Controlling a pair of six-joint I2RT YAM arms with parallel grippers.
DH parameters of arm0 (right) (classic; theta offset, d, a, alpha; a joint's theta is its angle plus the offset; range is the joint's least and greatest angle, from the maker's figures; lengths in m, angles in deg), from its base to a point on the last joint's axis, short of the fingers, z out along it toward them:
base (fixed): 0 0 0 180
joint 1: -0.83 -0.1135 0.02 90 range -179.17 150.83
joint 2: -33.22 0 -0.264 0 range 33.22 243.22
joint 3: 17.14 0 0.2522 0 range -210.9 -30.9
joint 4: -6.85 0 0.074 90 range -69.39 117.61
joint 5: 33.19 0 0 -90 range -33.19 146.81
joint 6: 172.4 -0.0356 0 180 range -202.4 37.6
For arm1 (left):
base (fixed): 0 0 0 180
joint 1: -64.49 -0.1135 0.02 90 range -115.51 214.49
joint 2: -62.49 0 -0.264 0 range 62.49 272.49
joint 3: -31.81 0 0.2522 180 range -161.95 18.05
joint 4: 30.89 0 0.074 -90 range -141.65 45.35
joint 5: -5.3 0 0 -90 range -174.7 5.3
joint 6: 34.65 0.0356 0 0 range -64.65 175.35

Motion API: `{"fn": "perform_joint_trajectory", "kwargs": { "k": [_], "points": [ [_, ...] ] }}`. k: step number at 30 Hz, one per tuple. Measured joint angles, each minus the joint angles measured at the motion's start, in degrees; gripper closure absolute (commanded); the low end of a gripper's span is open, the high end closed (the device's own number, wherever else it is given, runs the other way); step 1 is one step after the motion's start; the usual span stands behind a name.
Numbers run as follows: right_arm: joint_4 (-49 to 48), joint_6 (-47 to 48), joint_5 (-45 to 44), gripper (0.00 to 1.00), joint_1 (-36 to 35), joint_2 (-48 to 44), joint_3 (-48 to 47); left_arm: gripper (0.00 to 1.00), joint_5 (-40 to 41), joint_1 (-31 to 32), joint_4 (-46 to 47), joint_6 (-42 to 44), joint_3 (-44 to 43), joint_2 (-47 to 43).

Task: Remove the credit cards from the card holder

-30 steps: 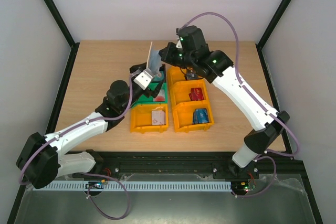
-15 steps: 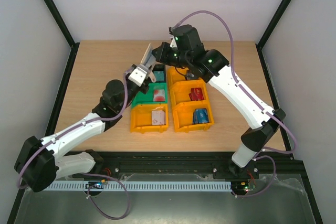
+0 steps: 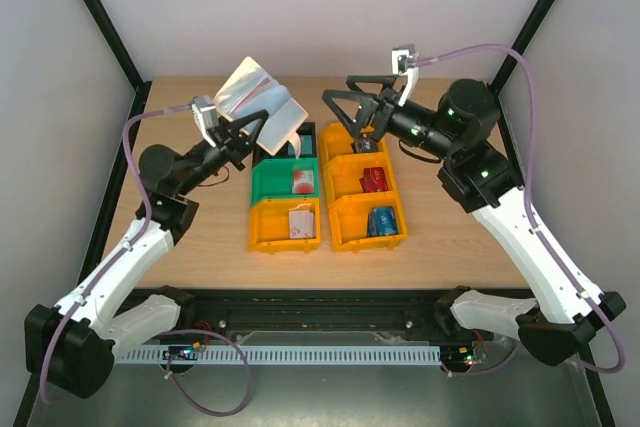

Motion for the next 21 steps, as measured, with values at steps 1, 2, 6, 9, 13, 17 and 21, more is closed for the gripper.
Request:
{"fn": "perform_joint_trajectory", "kwargs": {
  "k": [1,2,6,9,13,17,21],
  "points": [
    [-2.7,0.0,2.3,0.01,0.0,-1.2,1.2,0.98,-2.3,0.0,1.2,-1.7,-0.1,-0.2],
    [-4.9,-0.2,4.0,0.01,-0.1,-1.3,1.5,0.98,-4.2,0.1,2.3,-3.3,-0.3,-0.3],
    [-10.8,-0.7,9.9,0.01,-0.5,2.3,1.3,0.98,-10.0,1.5,5.6,-6.5,-0.9,-1.0],
    [-12.6,-1.9,12.8,0.01,-0.5,6.6,1.4,0.98,-13.1,2.6,7.3,-7.4,-1.6,-1.2],
    [-14.4,-4.6,18.0,0.01,-0.5,10.9,0.7,0.98,-14.6,3.4,7.4,-8.2,-1.8,-1.1],
    [-15.1,-5.9,22.6,0.04,-1.5,11.9,0.0,0.98,-14.9,3.5,7.0,-8.3,-1.8,-1.1],
    [-15.1,-6.3,26.4,0.01,-2.1,11.9,0.0,0.98,-15.7,3.5,7.0,-8.3,-1.8,-1.1]
  ]
}}
